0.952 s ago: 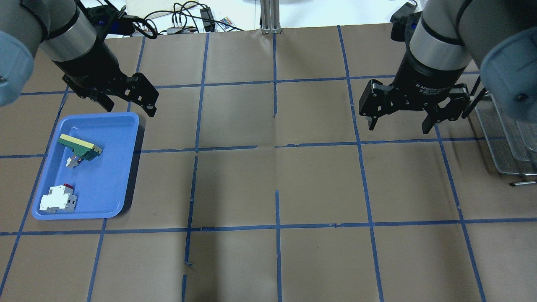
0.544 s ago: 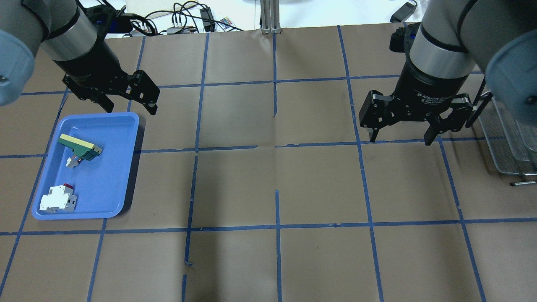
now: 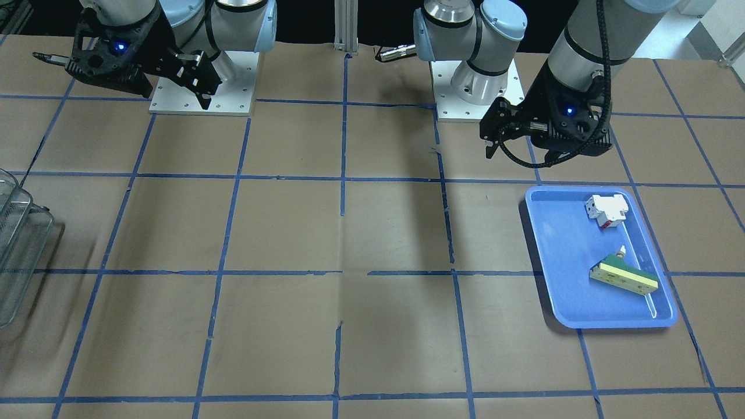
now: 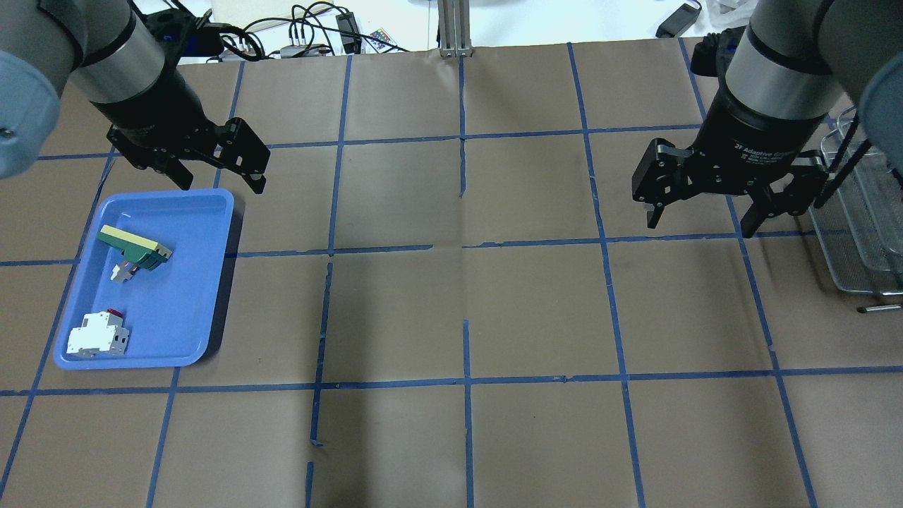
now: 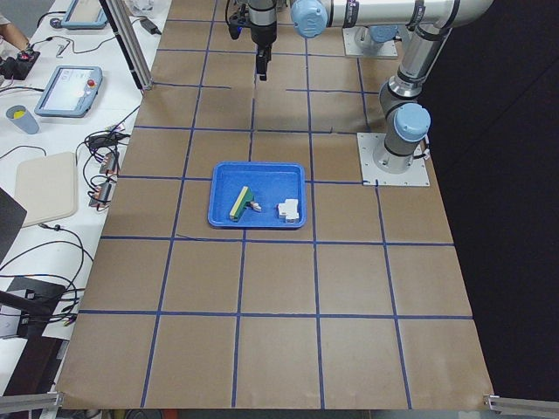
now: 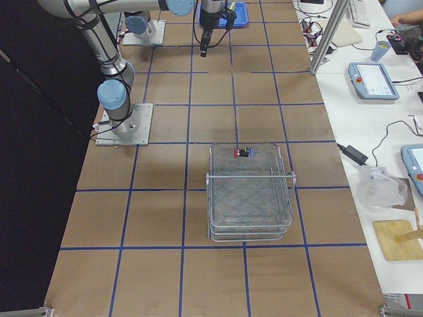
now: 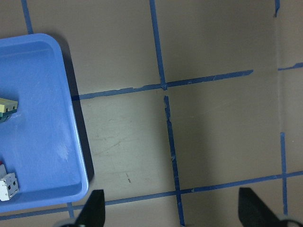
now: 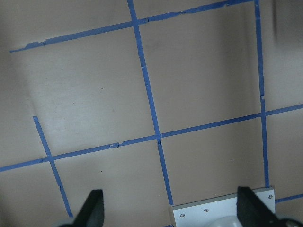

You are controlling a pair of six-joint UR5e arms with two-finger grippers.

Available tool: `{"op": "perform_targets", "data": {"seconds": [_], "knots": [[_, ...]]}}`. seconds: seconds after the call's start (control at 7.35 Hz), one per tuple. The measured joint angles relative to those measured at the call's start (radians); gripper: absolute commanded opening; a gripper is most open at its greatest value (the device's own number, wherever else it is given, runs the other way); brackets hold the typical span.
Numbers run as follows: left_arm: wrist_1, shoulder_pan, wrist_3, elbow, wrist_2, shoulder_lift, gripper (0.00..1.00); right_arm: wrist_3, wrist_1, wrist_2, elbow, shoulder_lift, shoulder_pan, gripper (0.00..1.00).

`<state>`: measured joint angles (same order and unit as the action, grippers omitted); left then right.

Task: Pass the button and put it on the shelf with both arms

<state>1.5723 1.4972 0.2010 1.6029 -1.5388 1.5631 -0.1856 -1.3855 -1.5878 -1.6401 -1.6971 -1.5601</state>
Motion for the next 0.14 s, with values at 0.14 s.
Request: {"op": "perform_targets", "data": {"seconds": [0.14], "knots": [[0.0, 0.0, 0.0, 0.0, 0.0, 0.0, 1.0, 0.0, 0.0, 0.001, -0.002, 0.0, 0.002, 1.0]]}}
